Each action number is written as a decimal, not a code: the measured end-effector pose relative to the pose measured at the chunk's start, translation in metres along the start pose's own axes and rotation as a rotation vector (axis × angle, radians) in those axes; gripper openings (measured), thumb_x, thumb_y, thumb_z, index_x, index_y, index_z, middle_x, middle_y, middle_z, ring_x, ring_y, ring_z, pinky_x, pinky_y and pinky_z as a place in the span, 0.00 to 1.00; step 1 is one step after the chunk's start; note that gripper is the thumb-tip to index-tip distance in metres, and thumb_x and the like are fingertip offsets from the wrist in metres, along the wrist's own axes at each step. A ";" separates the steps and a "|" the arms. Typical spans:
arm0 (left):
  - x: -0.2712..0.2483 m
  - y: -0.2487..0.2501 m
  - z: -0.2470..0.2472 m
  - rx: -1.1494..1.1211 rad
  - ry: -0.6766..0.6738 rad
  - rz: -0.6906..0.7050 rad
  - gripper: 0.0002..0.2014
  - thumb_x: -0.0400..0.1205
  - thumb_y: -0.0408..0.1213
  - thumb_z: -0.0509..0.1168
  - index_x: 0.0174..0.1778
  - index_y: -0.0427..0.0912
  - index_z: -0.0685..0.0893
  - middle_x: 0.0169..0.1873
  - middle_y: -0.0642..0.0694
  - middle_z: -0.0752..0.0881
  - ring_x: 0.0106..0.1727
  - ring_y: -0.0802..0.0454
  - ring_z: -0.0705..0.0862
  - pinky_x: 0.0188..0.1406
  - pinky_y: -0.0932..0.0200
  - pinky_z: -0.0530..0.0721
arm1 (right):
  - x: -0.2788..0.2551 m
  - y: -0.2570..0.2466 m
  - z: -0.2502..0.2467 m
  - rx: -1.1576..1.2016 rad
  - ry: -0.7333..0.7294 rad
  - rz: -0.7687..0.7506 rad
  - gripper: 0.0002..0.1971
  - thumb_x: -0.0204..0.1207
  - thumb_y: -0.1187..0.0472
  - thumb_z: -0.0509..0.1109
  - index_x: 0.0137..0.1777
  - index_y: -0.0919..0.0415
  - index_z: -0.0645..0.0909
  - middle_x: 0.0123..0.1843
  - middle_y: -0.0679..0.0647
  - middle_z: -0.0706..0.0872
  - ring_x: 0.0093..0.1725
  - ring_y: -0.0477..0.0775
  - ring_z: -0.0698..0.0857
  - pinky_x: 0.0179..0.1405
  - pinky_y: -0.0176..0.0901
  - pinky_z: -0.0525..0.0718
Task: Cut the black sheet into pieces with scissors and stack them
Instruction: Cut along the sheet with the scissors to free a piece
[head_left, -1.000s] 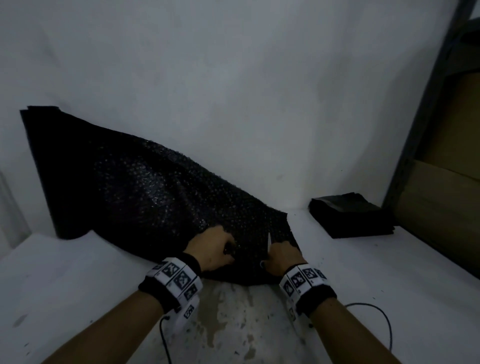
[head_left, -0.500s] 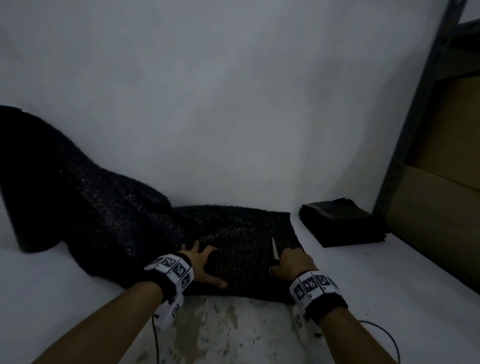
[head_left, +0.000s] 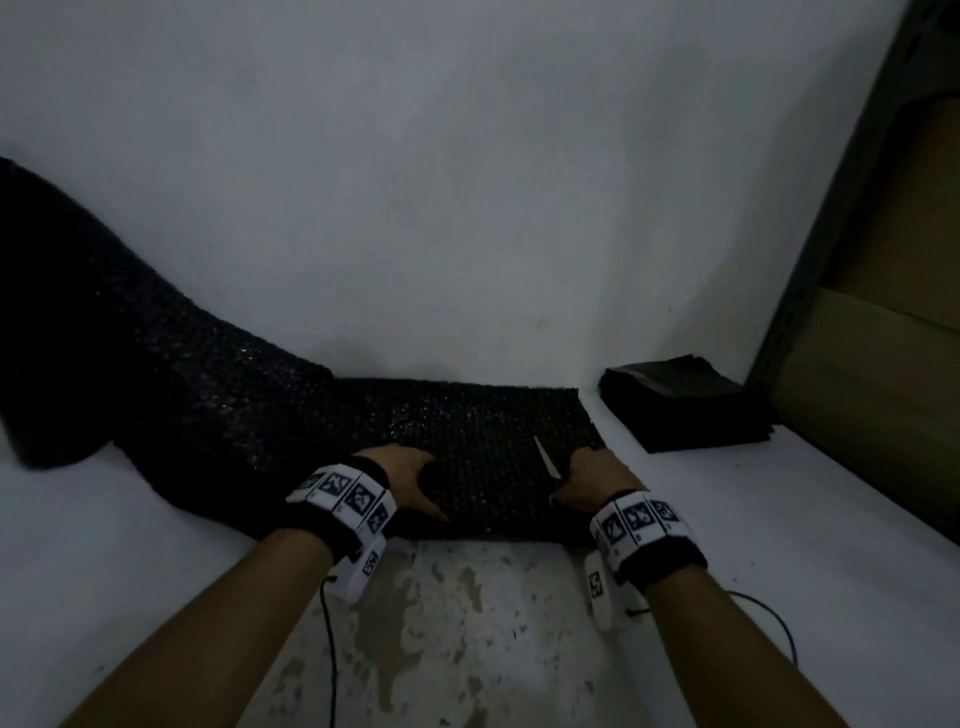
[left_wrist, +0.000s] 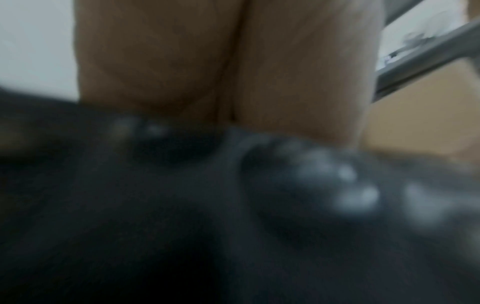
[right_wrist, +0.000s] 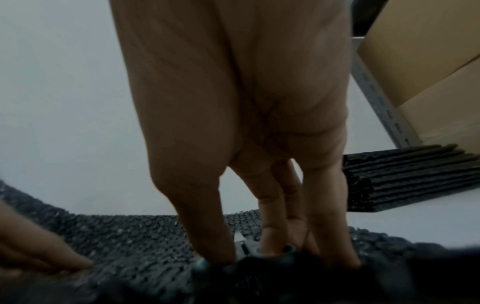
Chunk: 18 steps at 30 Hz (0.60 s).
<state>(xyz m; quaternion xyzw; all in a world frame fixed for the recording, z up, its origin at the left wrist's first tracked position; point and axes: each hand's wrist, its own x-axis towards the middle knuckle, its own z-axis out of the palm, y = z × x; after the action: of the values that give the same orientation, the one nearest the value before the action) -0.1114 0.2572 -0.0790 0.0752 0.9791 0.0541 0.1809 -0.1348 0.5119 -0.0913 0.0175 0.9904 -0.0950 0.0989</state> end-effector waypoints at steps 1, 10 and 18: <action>0.000 0.001 0.001 -0.006 0.024 0.015 0.44 0.73 0.64 0.74 0.82 0.47 0.69 0.79 0.44 0.73 0.77 0.44 0.73 0.78 0.53 0.71 | -0.001 0.000 0.000 -0.006 0.001 -0.002 0.21 0.78 0.50 0.75 0.62 0.67 0.82 0.63 0.63 0.85 0.61 0.61 0.85 0.56 0.46 0.85; -0.017 0.021 0.010 0.063 -0.081 0.115 0.51 0.72 0.68 0.72 0.87 0.53 0.58 0.86 0.46 0.60 0.83 0.43 0.65 0.80 0.48 0.68 | -0.015 0.001 -0.010 0.110 0.045 0.001 0.18 0.81 0.53 0.72 0.59 0.69 0.83 0.61 0.64 0.86 0.60 0.62 0.85 0.47 0.40 0.80; -0.023 0.029 0.014 0.055 -0.095 0.087 0.51 0.75 0.67 0.69 0.88 0.49 0.53 0.84 0.42 0.62 0.81 0.41 0.67 0.79 0.47 0.70 | -0.041 0.005 -0.016 0.422 0.169 -0.025 0.23 0.75 0.47 0.78 0.28 0.62 0.79 0.29 0.54 0.80 0.33 0.51 0.81 0.27 0.36 0.73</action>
<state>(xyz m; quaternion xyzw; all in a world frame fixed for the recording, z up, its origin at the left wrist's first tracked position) -0.0812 0.2825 -0.0798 0.1248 0.9664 0.0316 0.2224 -0.0976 0.5193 -0.0687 0.0335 0.9535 -0.2994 0.0086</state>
